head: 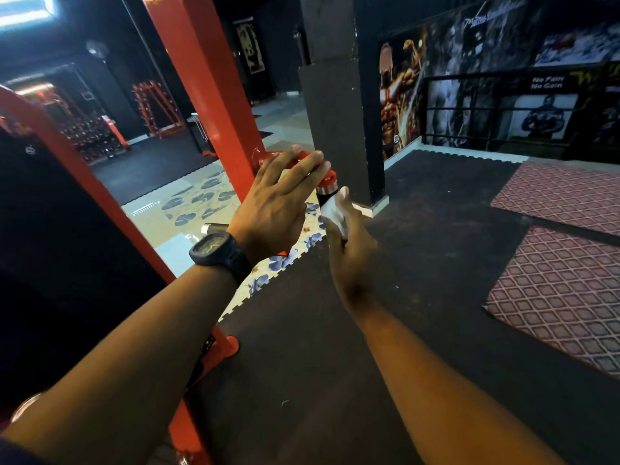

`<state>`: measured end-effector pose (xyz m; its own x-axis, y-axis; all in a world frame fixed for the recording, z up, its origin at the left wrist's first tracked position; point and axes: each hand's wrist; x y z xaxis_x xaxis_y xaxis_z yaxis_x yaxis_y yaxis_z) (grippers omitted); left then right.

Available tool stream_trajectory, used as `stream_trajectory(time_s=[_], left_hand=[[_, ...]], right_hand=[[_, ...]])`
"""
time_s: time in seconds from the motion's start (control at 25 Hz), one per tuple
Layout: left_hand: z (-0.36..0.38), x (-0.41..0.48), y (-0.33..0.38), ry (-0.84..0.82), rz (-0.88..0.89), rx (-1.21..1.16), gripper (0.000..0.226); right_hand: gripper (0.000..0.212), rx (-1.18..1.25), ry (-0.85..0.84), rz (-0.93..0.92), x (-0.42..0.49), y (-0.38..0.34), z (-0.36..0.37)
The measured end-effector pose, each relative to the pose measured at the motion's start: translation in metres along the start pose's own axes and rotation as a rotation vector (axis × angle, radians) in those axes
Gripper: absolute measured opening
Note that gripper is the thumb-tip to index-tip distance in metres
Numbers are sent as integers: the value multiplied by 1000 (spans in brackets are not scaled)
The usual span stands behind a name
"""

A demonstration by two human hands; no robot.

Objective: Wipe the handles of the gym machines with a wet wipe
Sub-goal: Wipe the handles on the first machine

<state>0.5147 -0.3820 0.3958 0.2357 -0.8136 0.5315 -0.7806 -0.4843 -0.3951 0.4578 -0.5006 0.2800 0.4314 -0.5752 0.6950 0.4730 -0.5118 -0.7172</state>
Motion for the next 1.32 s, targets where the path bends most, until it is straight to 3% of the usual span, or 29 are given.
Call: stream_trajectory(time_s=[0.12, 0.24, 0.44, 0.6, 0.76, 0.92, 1.04, 1.32], left_hand=[[-4, 1, -2, -35, 16, 12, 76], [-3, 1, -3, -43, 39, 6, 78], [4, 2, -11, -43, 82, 56, 83], [7, 5, -20, -65, 126, 75, 81], [11, 8, -34, -51, 205, 78, 81], [10, 12, -41, -49, 232, 66, 93], [14, 12, -42, -19, 246, 77, 91], [21, 16, -42, 39, 240, 49, 84]], right_hand=[[29, -103, 29, -128, -8, 9, 3], [30, -214, -50, -277, -2, 18, 0], [33, -283, -74, -309, -1, 22, 3], [30, -245, 0, -156, -7, 25, 13], [35, -18, 141, -24, 7, 1, 23], [43, -12, 180, 74, 7, -2, 29], [38, 40, 240, 197, 16, 5, 29], [26, 125, 187, 464, 27, 13, 23]])
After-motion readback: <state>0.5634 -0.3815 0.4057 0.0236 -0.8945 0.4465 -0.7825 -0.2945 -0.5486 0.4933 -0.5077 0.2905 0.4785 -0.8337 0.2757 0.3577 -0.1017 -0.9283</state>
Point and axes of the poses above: each hand's wrist, its own x-axis towards the middle knuckle, its own z-axis out of the palm, y = z × x, and after that the axes turned 4 degrees about z, right-handed
